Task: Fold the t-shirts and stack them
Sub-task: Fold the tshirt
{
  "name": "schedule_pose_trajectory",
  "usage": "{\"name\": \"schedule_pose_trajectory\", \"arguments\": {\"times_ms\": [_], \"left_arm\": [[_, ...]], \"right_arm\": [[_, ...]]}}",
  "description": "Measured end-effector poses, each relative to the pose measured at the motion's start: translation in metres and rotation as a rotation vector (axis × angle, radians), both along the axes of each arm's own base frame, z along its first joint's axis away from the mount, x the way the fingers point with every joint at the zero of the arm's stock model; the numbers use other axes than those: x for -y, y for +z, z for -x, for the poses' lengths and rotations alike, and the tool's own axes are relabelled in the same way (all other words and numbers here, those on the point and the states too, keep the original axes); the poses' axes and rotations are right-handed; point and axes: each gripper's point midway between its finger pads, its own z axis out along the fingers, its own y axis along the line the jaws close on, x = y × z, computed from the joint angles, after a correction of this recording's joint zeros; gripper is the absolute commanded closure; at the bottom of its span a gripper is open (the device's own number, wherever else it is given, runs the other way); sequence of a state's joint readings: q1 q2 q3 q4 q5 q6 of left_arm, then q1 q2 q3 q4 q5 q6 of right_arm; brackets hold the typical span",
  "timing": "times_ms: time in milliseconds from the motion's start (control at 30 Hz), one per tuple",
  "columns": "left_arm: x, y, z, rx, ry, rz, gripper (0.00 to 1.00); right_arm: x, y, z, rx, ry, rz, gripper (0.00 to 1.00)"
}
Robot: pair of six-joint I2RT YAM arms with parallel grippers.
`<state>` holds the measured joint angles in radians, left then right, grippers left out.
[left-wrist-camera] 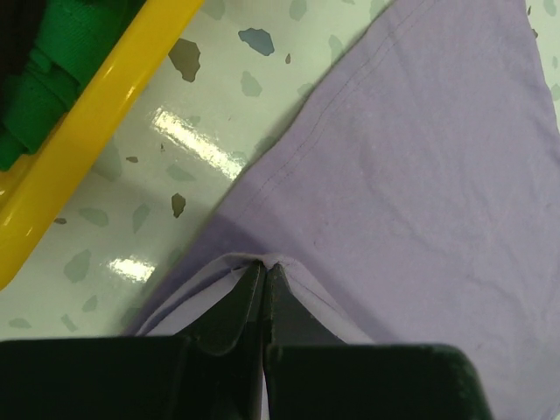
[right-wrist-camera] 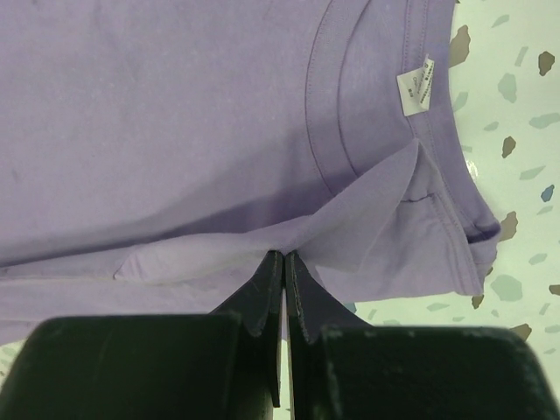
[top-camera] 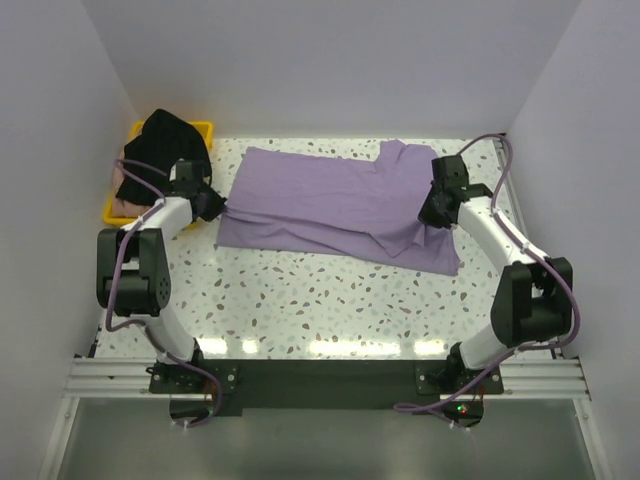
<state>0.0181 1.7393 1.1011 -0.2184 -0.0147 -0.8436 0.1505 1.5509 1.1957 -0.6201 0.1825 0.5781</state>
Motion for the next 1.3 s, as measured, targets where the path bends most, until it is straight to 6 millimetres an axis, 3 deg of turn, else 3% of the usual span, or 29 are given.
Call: {"name": "schedule_pose_trajectory", "arguments": {"times_ms": [133,267,367,400,533,700,867,900,1100,1233,1300], "left_arm": [[0.003,-0.008,-0.007,-0.017,-0.01,-0.003,1.0],[0.003,-0.015,-0.013,-0.033,-0.021,-0.011,0.93],[0.002,-0.02,-0.015,-0.043,-0.029,-0.017,0.76],[0.002,-0.021,-0.015,-0.045,-0.031,-0.02,0.64],[0.0,-0.022,-0.014,-0.047,-0.038,-0.037,0.45],[-0.004,-0.009,-0.007,-0.032,-0.027,-0.056,0.43],[-0.006,0.008,0.035,-0.006,-0.004,-0.063,0.43],[-0.006,0.006,0.043,-0.011,0.0,-0.062,0.44],[-0.005,-0.02,0.075,-0.088,0.005,-0.056,0.45],[0.001,-0.029,0.083,-0.112,-0.009,-0.054,0.45],[0.003,-0.03,0.082,-0.114,-0.012,-0.052,0.45]], "right_arm": [[0.002,-0.007,0.0,-0.019,0.0,0.004,1.0],[0.003,-0.01,-0.001,-0.026,-0.002,-0.004,1.0],[0.004,-0.014,-0.003,-0.035,-0.003,-0.008,1.0],[0.003,-0.015,-0.003,-0.038,-0.003,-0.01,1.0],[0.001,-0.024,-0.004,-0.061,0.005,-0.02,0.96],[-0.002,-0.035,-0.006,-0.087,0.011,-0.031,0.87],[-0.006,-0.038,-0.025,-0.089,0.016,-0.046,0.81],[-0.006,-0.039,-0.031,-0.087,0.014,-0.046,0.77],[-0.003,-0.04,-0.058,-0.072,-0.001,-0.052,0.78],[0.001,-0.041,-0.072,-0.067,-0.011,-0.055,0.76],[0.003,-0.042,-0.075,-0.07,-0.015,-0.056,0.68]]}}
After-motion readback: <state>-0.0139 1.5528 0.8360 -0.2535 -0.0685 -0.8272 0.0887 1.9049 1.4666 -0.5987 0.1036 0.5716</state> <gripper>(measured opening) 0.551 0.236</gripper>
